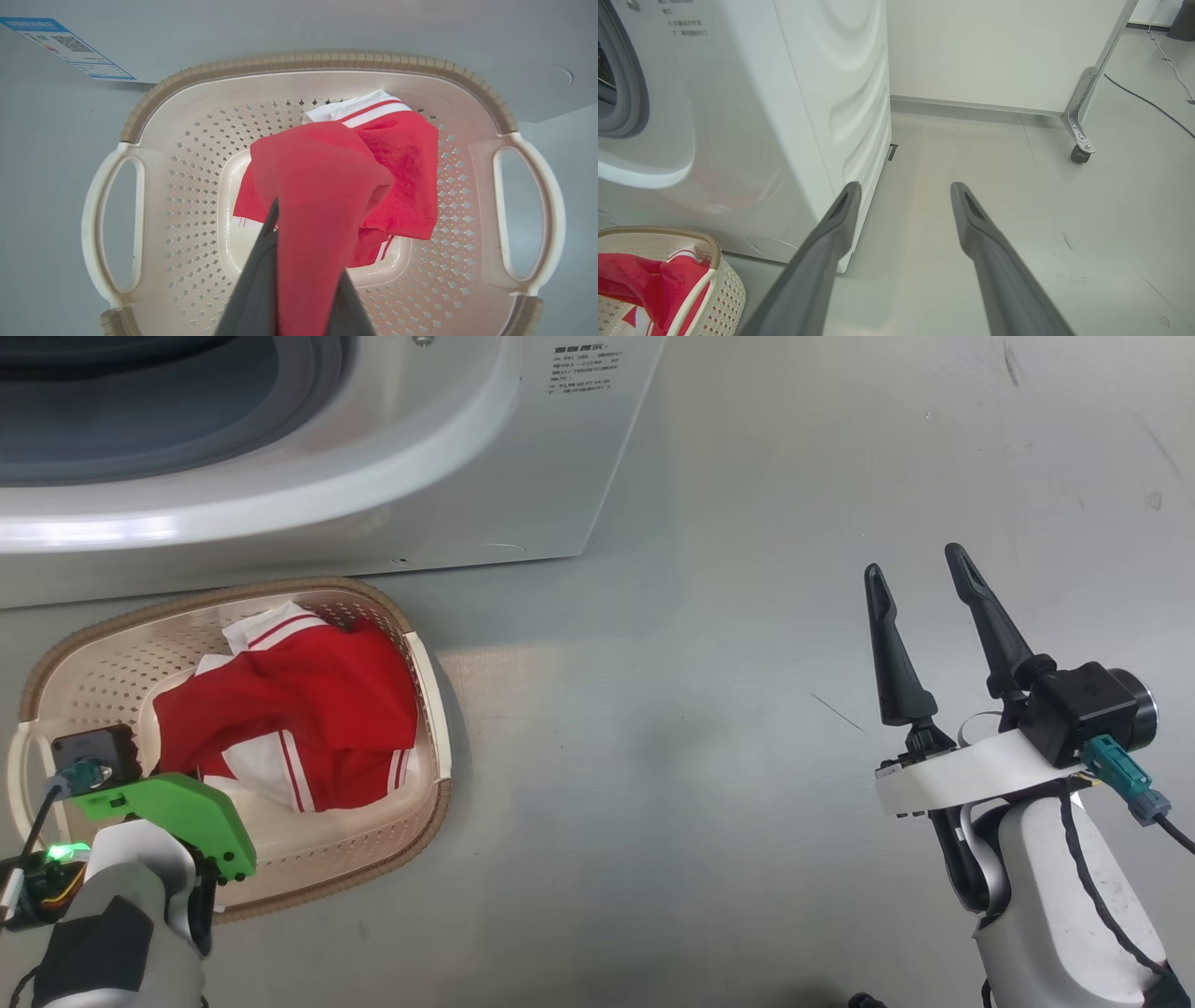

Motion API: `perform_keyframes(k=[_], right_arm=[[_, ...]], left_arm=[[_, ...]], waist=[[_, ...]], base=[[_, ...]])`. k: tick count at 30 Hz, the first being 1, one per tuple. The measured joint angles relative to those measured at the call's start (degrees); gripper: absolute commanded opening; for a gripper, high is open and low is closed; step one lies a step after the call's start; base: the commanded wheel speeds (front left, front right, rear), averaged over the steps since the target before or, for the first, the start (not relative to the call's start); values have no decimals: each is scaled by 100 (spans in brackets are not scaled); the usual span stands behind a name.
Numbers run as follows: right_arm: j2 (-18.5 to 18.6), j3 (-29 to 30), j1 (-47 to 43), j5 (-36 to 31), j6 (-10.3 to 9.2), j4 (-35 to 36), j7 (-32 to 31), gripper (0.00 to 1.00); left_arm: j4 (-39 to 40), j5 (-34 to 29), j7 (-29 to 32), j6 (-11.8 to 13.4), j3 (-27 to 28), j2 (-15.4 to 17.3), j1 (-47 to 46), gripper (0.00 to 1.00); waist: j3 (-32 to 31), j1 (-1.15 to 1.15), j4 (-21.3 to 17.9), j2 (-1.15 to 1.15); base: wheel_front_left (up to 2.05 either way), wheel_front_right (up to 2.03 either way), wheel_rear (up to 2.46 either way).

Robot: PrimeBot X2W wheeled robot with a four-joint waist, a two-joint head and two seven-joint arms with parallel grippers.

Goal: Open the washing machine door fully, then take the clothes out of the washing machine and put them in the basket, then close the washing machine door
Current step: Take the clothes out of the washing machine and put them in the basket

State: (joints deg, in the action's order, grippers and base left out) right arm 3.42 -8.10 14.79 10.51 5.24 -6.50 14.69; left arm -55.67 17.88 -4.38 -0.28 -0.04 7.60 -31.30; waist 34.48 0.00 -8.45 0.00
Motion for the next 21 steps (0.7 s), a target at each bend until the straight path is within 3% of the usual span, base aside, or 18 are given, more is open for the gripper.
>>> perform_keyframes(k=[1, 2, 21], right_arm=[[0, 0, 0, 0, 0, -3, 0, 100], [0, 0, 0, 0, 0, -5, 0, 100], [-16, 152, -1, 5, -33, -360, 0, 100]], left_arm=[[-46, 0, -24, -1, -5, 0, -14, 22], [-94, -1, -31, -1, -12, 0, -29, 98], [-492, -330, -889, -125, -290, -90, -30, 100]], waist=[[-3, 0, 3, 0], [-7, 0, 6, 0], [-773, 0, 135, 0]], base=[[0, 0, 0], [0, 0, 0], [0, 0, 0]])
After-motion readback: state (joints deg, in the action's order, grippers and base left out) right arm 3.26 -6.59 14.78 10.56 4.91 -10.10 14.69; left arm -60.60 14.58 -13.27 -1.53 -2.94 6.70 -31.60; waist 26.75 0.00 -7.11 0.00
